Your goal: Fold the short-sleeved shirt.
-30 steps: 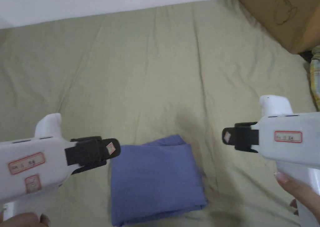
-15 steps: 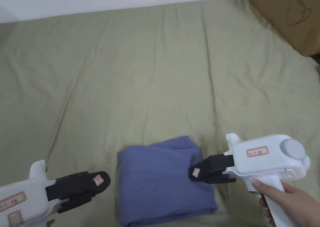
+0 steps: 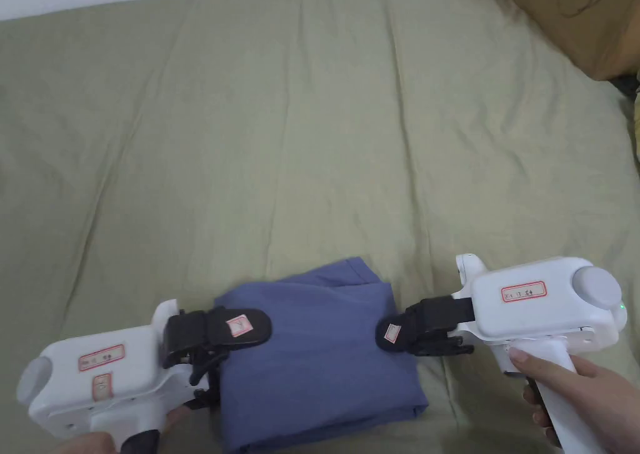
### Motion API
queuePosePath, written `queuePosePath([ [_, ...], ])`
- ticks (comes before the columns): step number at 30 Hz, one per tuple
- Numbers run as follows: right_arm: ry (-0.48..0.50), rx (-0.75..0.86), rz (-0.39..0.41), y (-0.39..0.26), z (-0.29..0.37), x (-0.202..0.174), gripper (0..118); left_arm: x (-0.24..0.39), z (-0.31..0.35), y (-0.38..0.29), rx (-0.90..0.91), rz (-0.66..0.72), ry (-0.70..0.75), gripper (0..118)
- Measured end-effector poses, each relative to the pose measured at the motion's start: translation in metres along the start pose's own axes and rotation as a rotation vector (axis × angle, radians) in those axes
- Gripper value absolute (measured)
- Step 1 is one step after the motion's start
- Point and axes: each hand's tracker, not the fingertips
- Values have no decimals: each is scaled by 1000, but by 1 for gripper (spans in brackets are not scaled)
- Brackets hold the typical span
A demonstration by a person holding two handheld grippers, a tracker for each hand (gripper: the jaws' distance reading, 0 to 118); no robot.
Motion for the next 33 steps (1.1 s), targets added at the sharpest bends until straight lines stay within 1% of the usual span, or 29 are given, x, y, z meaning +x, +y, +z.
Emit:
queuePosePath([
  [1, 4, 5, -10, -1, 1, 2, 1, 0, -4, -1, 13, -10, 13, 103],
  [2, 2, 7, -6, -3, 2, 1, 1, -7, -5, 2, 18, -10, 48, 80],
  [3, 1, 8, -5, -4, 2, -2, 1, -11, -6, 2, 20, -11, 112, 43],
  [4, 1, 9, -2, -5, 3, -1, 1, -18, -9, 1, 15, -21, 223, 19],
  [5, 0, 9, -3, -6, 4, 1, 1, -25, -6, -1, 36, -28, 266, 19],
  [6, 3, 10, -10, -6, 5, 2, 1, -27, -2, 2, 58, -26, 132, 19],
  [8, 5, 17, -32, -10, 6, -2, 1, -16, -5, 2, 45, -62, 180, 18],
  [9, -1, 22, -33, -12, 7, -4, 1, -10, -5, 2, 54, -70, 183, 18],
  [10, -31, 37, -13, -14, 9, -11, 1, -12, -1, 2, 57, -83, 202, 18],
  [12, -123, 51, 63, -18, 15, -32, 1, 3, 5, 0, 64, -107, 231, 19],
  [15, -293, 102, 217, -28, 25, -82, 1, 35, 21, -11, 77, -190, 225, 19],
  [17, -413, 165, 309, -42, 26, -129, 1, 53, 51, -12, 91, -257, 285, 19],
  [18, -464, 205, 337, -48, 22, -148, 1, 55, 68, -11, 102, -276, 316, 19],
  [19, -546, 274, 359, -51, 14, -167, 1, 60, 89, -11, 111, -285, 351, 19],
  [20, -625, 315, 361, -55, 2, -187, 1, 62, 112, -12, 130, -286, 383, 19],
  [21, -699, 328, 345, -57, -13, -203, 1, 64, 132, -13, 145, -290, 409, 19],
  [22, -758, 321, 339, -59, -31, -219, 1, 69, 154, -19, 165, -290, 446, 19],
  [23, -784, 314, 342, -57, -48, -230, 1, 72, 179, -20, 183, -291, 491, 18],
  [25, -738, 319, 385, -59, -82, -249, 1, 76, 226, -20, 214, -285, 567, 19],
  [28, -756, 315, 441, -61, -140, -279, 1, 81, 292, -26, 271, -258, 643, 19],
  [29, -757, 294, 473, -63, -160, -289, 1, 81, 311, -26, 279, -258, 661, 19],
  [30, -749, 280, 489, -65, -177, -297, 1, 83, 324, -28, 282, -255, 689, 19],
  [33, -733, 263, 492, -73, -222, -319, 1, 85, 366, -21, 276, -261, 801, 19],
])
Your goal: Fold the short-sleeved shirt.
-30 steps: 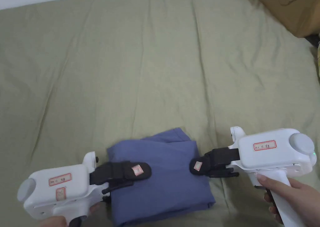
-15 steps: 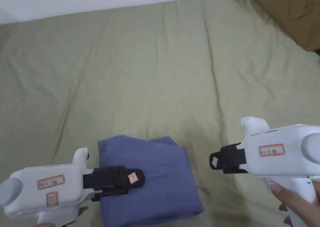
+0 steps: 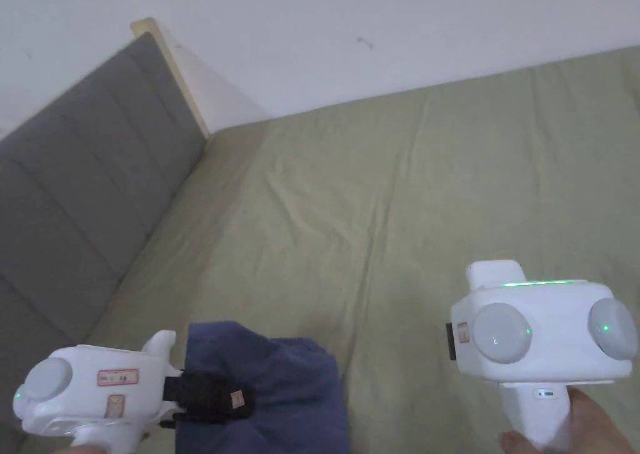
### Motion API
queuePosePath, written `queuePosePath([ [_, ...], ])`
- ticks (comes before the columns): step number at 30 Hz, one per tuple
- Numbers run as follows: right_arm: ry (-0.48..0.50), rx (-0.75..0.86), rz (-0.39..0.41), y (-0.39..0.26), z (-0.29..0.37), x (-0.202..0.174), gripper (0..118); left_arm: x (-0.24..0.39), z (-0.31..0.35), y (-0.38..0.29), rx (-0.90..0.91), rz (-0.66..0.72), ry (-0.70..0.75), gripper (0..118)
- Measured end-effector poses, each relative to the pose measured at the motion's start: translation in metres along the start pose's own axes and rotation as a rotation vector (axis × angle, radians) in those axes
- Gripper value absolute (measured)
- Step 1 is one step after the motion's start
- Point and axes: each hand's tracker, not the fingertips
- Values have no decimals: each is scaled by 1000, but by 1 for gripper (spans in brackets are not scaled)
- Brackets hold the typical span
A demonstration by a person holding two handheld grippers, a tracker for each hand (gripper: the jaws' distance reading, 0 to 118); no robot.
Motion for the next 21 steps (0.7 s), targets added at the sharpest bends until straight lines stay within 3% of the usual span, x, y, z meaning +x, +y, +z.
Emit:
queuePosePath([
  [6, 45, -31, 32, -6, -23, -69, 1, -44, 25, 41, -34, -142, 345, 24],
  [9, 50, -45, 59, -10, -29, -85, 1, -46, 24, 48, -25, -225, 483, 55],
  [11, 41, -48, 84, -13, -29, -92, 1, -47, 25, 50, -7, -252, 570, 99],
  [12, 37, -47, 91, -13, -29, -93, 1, -48, 26, 50, -5, -245, 596, 114],
  [15, 24, -24, 106, -12, -26, -95, 1, -45, 37, 45, 60, -257, 682, 115],
  [19, 9, 29, 109, -11, -18, -92, 1, -16, 46, 30, 157, -337, 911, 115],
  [21, 10, 38, 111, -11, -16, -87, 1, 6, 45, 20, 154, -347, 940, 114],
])
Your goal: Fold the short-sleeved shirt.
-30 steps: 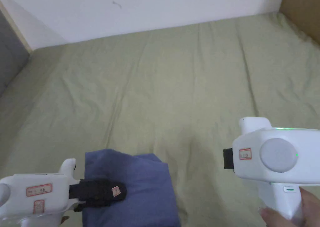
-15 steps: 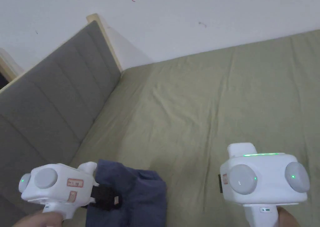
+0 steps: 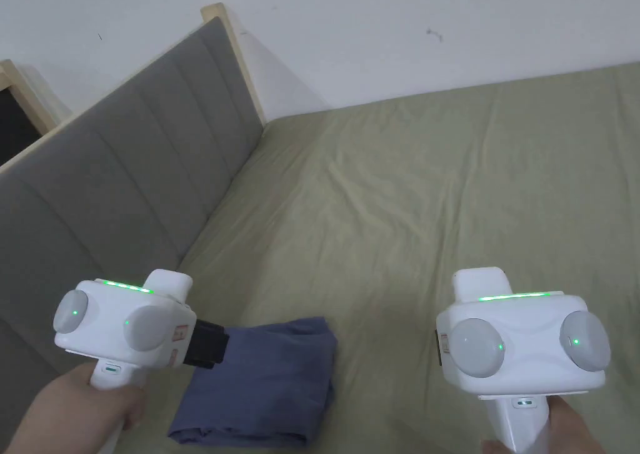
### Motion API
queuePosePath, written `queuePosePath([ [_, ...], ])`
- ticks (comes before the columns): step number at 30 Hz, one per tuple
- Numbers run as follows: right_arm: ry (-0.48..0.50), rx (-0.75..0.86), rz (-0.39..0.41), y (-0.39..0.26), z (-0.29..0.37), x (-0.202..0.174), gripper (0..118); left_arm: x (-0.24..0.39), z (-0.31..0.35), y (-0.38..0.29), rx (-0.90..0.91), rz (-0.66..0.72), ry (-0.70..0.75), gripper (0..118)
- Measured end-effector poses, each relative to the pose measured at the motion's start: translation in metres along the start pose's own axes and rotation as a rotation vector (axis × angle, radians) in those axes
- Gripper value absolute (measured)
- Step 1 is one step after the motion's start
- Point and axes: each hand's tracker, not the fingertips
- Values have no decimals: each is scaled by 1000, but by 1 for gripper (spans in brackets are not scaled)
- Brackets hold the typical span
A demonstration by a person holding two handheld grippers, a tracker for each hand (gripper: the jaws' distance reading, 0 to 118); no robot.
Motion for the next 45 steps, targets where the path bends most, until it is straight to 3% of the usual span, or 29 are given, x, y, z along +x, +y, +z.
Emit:
queuePosePath([
  [1, 0, 4, 3, -1, 3, 2, 1, 9, 8, -1, 2, 1, -22, 107],
  [2, 1, 9, 3, -3, 6, 7, 1, 22, 17, -2, 31, 9, -27, 91],
  [3, 4, 16, 3, -5, 9, 13, 1, 36, 24, -2, 67, 32, -23, 60],
  [4, 15, 26, 2, -7, 12, 20, 1, 55, 34, 0, 86, 63, -15, 9],
  [5, 43, 34, 3, -9, 14, 28, 1, 77, 41, -3, 116, 113, -21, 0],
  [8, 46, 60, -18, -14, 28, 66, 1, 150, 65, 0, 218, 207, -198, 0],
  [12, 3, 99, -61, -19, 54, 143, 1, 258, 101, 18, 314, 234, -281, 0],
  [17, -137, 214, -96, -27, 108, 256, 1, 349, 176, 45, 525, 286, -356, 0],
  [20, -216, 335, -116, -29, 152, 300, 1, 372, 228, 59, 674, 289, -378, 0],
  [24, -226, 526, -127, -25, 210, 325, 1, 377, 291, 71, 836, 289, -359, 0],
  [29, -174, 782, -97, -18, 277, 318, 1, 365, 350, 69, 991, 284, -288, 0],
  [30, -173, 832, -91, -18, 289, 314, 2, 361, 359, 65, 1022, 290, -273, 0],
  [32, -179, 900, -77, -18, 307, 306, 23, 354, 372, 60, 1062, 294, -256, 19],
  [33, -184, 922, -66, -16, 313, 303, 33, 350, 377, 58, 1064, 292, -257, 39],
  [34, -193, 926, -54, -15, 318, 299, 46, 345, 381, 57, 1063, 292, -259, 69],
  [35, -203, 927, -46, -14, 320, 295, 68, 342, 384, 57, 1063, 293, -258, 92],
  [36, -196, 917, -42, -14, 322, 293, 82, 341, 388, 56, 1061, 303, -251, 109],
  [37, -196, 931, -41, -16, 323, 292, 83, 337, 390, 53, 1066, 314, -250, 118],
  [41, -215, 963, -48, -20, 323, 288, 83, 333, 396, 41, 1119, 312, -209, 118],
  [45, -265, 986, 14, -23, 324, 284, 83, 327, 393, 36, 1109, 295, -221, 118],
])
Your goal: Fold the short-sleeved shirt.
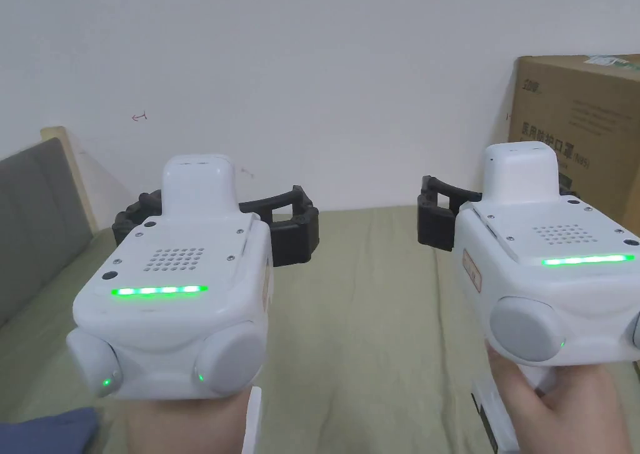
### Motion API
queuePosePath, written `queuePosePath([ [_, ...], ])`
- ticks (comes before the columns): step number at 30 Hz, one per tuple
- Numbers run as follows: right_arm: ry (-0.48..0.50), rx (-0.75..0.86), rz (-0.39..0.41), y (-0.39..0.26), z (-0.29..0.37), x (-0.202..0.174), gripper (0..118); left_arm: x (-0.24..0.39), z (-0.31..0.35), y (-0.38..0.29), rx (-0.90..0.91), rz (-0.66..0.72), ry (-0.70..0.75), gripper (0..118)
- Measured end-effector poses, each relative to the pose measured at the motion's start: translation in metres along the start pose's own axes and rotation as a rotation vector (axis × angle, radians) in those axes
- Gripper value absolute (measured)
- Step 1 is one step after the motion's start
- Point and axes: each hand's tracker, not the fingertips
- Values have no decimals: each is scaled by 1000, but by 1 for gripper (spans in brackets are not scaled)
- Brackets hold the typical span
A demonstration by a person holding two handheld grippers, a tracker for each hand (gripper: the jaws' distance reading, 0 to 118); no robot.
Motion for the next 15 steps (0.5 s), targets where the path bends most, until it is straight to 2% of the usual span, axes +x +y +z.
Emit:
queuePosePath([
  [15, -12, 16, -21, 0, 4, 0, 83, -8, 4, -4, -21, -12, 23, 118],
])
